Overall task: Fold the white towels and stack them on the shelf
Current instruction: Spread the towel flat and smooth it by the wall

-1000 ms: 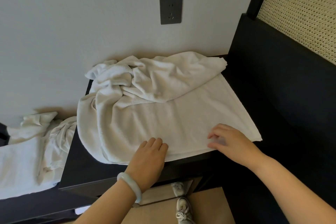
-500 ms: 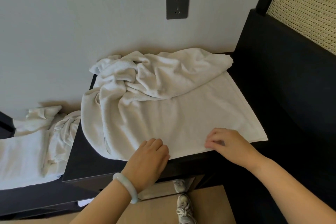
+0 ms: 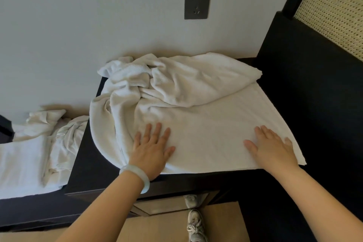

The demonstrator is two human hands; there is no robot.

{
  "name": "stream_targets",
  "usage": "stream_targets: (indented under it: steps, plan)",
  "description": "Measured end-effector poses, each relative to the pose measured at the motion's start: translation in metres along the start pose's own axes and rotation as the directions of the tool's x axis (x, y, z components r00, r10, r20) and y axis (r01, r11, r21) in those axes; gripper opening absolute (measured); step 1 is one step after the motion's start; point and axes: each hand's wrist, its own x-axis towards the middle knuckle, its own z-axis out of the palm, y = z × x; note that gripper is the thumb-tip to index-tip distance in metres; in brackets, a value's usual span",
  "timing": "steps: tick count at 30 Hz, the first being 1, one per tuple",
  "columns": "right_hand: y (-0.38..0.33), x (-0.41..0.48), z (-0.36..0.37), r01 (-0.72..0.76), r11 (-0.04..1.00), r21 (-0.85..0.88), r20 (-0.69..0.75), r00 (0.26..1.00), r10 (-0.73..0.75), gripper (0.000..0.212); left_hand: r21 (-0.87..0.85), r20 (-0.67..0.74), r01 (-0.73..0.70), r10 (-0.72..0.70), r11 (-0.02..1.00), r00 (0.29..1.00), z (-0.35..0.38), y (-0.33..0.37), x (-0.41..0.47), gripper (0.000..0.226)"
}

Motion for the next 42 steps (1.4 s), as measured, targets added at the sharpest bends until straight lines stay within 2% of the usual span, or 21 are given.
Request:
stream_targets:
  steps: [1, 2, 3, 6, 8, 12, 14, 16, 18, 20, 22, 23, 25, 27, 30, 33, 36, 37, 39, 41, 42]
  plan:
    - [-0.014, 0.006, -0.008, 0.018, 1.000, 0.026, -0.102, 0.995, -0.015, 0.078, 0.009, -0.002, 0.001, -0.001, 1.000, 1.000, 0.001, 0.005, 0.000, 0.076]
    - [-0.034, 0.012, -0.014, 0.100, 0.991, 0.086, -0.198, 0.977, -0.081, 0.074, 0.017, -0.002, 0.006, -0.006, 1.000, 1.000, 0.002, 0.010, 0.001, 0.074]
    - [-0.056, 0.016, -0.016, 0.199, 0.969, 0.146, -0.227, 0.960, -0.163, 0.067, 0.026, -0.004, 0.006, -0.006, 1.000, 1.000, 0.001, 0.015, 0.002, 0.072]
    - [-0.106, 0.019, 0.003, 0.405, 0.903, 0.142, -0.106, 0.913, -0.393, 0.060, 0.017, -0.013, -0.034, 0.034, 0.999, 0.999, -0.007, 0.022, 0.004, 0.065]
    - [-0.097, 0.020, 0.018, 0.403, 0.911, 0.091, -0.048, 0.915, -0.400, 0.063, 0.000, -0.049, -0.062, 0.062, 0.998, 0.997, -0.011, 0.013, 0.001, 0.060]
    - [-0.042, 0.024, 0.012, 0.254, 0.967, 0.021, -0.050, 0.966, -0.253, 0.071, 0.011, -0.170, 0.007, -0.005, 1.000, 0.986, -0.008, -0.018, -0.018, 0.056]
    - [-0.052, 0.027, 0.001, 0.257, 0.966, 0.039, -0.154, 0.956, -0.249, 0.061, -0.069, -0.136, 0.004, -0.013, 0.998, 0.991, -0.004, -0.021, -0.024, 0.056]
    - [-0.092, 0.024, -0.007, 0.415, 0.899, 0.144, -0.272, 0.890, -0.367, 0.044, -0.144, -0.124, -0.037, 0.019, 0.989, 0.992, -0.002, -0.017, -0.023, 0.057]
    - [-0.138, 0.018, -0.006, 0.527, 0.826, 0.199, -0.245, 0.843, -0.479, 0.041, -0.279, -0.198, -0.081, 0.025, 0.957, 0.980, -0.005, -0.015, -0.021, 0.055]
    - [-0.168, 0.014, 0.004, 0.563, 0.803, 0.195, -0.215, 0.824, -0.525, 0.049, -0.491, -0.337, -0.087, -0.097, 0.867, 0.937, -0.012, -0.018, -0.023, 0.052]
    - [-0.177, 0.015, 0.013, 0.537, 0.824, 0.178, -0.200, 0.840, -0.505, 0.056, -0.628, -0.415, -0.012, -0.322, 0.778, 0.851, -0.018, -0.030, -0.024, 0.051]
    - [-0.177, 0.016, 0.016, 0.528, 0.833, 0.164, -0.183, 0.846, -0.500, 0.060, -0.669, -0.389, 0.055, -0.413, 0.741, 0.824, -0.022, -0.038, -0.022, 0.050]
    - [-0.174, 0.020, 0.019, 0.530, 0.840, 0.117, -0.148, 0.845, -0.513, 0.069, -0.695, -0.227, 0.219, -0.498, 0.685, 0.837, -0.028, -0.056, -0.015, 0.045]
    - [-0.173, 0.022, 0.021, 0.527, 0.847, 0.073, -0.121, 0.848, -0.517, 0.076, -0.595, -0.089, 0.346, -0.487, 0.725, 0.869, -0.031, -0.066, -0.006, 0.047]
    - [-0.174, 0.020, 0.020, 0.528, 0.847, 0.057, -0.101, 0.847, -0.522, 0.078, -0.486, -0.071, 0.390, -0.480, 0.782, 0.875, -0.035, -0.068, 0.003, 0.060]
    - [-0.174, 0.021, 0.018, 0.529, 0.846, 0.060, -0.087, 0.847, -0.524, 0.077, -0.493, -0.080, 0.362, -0.456, 0.791, 0.886, -0.034, -0.066, 0.008, 0.036]
    - [-0.175, 0.022, 0.019, 0.524, 0.850, 0.051, -0.083, 0.851, -0.519, 0.076, -0.652, -0.058, 0.359, -0.516, 0.668, 0.854, -0.034, -0.073, -0.006, 0.008]
    - [-0.175, 0.022, 0.020, 0.521, 0.852, 0.049, -0.087, 0.852, -0.516, 0.076, -0.728, -0.079, 0.344, -0.571, 0.593, 0.817, -0.033, -0.078, -0.016, 0.009]
    - [-0.175, 0.024, 0.022, 0.515, 0.856, 0.051, -0.088, 0.856, -0.510, 0.076, -0.854, -0.136, 0.282, -0.712, 0.436, 0.689, -0.031, -0.093, -0.045, 0.013]
    - [-0.175, 0.025, 0.024, 0.508, 0.860, 0.052, -0.081, 0.860, -0.504, 0.074, -0.904, -0.088, 0.292, -0.804, 0.313, 0.588, -0.022, -0.105, -0.078, 0.013]
    - [-0.175, 0.025, 0.024, 0.509, 0.860, 0.049, -0.078, 0.860, -0.505, 0.073, -0.904, -0.033, 0.330, -0.815, 0.271, 0.579, -0.015, -0.106, -0.093, 0.014]
